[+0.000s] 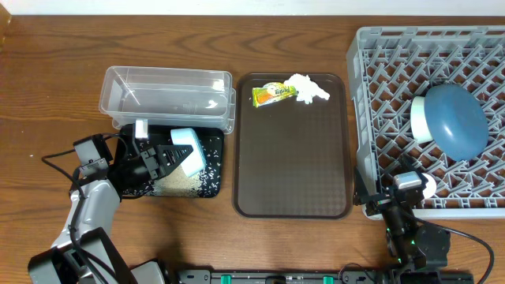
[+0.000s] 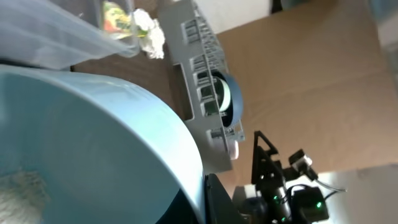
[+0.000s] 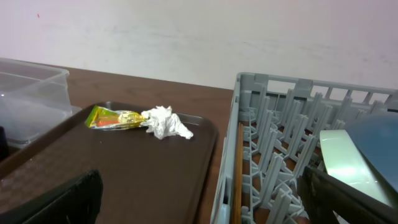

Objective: Sort waste into correct bins and load items into the dishwasher rack
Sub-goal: 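Tip the white bowl with the left gripper, dumping rice onto the black tray, then carry the emptied white bowl with the left gripper into the dish rack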

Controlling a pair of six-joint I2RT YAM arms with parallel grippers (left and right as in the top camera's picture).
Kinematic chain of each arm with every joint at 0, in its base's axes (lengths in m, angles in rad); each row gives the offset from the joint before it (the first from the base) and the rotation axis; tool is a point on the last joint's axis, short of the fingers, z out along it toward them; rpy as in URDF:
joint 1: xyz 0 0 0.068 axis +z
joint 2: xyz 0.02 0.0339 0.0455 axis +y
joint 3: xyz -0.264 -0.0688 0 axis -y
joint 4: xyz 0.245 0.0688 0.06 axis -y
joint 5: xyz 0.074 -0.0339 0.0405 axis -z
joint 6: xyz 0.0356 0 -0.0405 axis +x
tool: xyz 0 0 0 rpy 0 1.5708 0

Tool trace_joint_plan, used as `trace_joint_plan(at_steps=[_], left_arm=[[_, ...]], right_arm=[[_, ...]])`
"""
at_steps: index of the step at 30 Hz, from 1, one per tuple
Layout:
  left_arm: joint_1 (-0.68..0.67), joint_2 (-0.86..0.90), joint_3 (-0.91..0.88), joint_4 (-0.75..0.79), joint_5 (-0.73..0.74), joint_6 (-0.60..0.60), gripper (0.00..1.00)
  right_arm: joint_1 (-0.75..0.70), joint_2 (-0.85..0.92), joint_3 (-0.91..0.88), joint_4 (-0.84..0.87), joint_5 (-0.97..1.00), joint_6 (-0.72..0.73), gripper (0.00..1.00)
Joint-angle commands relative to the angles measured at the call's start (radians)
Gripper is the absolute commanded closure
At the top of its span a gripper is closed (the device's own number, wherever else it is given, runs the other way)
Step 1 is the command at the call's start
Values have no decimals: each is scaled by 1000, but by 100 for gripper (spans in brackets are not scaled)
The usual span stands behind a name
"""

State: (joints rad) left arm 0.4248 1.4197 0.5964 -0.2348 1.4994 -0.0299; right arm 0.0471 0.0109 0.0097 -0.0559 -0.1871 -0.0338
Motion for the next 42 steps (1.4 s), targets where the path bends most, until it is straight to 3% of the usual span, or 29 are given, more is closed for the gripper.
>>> trace_joint_plan(at_steps=[1,2,4,5,7,9,11,12,13,17,20,21,23,24,26,29,31,35,39,42], left_arm=[[-11,-5,1,16,71,-6,94],[-17,-7,-1,16,47,37,94],[-18,-5,-2,2,-133,-63,94],[-18,-3,-2,9,-107,-99,94],[-29,-2,-1,37,74,-43,94],[-56,-11,-2,34,50,-30,94],[-64,-10,-2,30,-80,-89,94],[-64,-8,-2,40,-56,-108,94],[-70,-6,-2,84,73,-56,94],[-91,-9,-2,84,-51,-123,94],[-111,-9,-2,122,74,-39,94],[-111,-8,-2,124,37,-41,94],[-108,-7,-3,93,-159,-198,94],[-109,-5,-3,105,-153,-235,94],[-133,-2,-3,207,74,-118,94],[-140,-2,-3,209,-72,-288,94],[-162,-3,-3,287,-11,-324,94],[-245,-14,6,536,-10,-591,94],[-381,-23,36,953,-125,-961,94],[-492,-21,84,1128,-237,-1078,94]], right_arm=[[-14,-4,-4,0,-4,11,1],[-14,-4,-4,0,-4,11,1],[-14,-4,-4,0,-4,11,1],[-14,-4,-4,0,-4,11,1],[-14,-4,-4,0,-4,10,1],[-14,-4,-4,0,-4,11,1],[-14,-4,-4,0,-4,11,1],[-14,-4,-4,0,-4,10,1],[-14,-4,-4,0,-4,11,1],[-14,-4,-4,0,-4,11,1],[-14,-4,-4,0,-4,11,1],[-14,-4,-4,0,-4,11,1],[-14,-4,-4,0,-4,11,1],[-14,-4,-4,0,-4,11,1],[-14,-4,-4,0,-4,11,1],[-14,-4,-4,0,-4,11,1],[-14,-4,-4,0,-4,11,1],[-14,-4,-4,0,-4,11,1],[-14,-4,-4,0,-4,11,1],[-14,-4,-4,0,-4,11,1]])
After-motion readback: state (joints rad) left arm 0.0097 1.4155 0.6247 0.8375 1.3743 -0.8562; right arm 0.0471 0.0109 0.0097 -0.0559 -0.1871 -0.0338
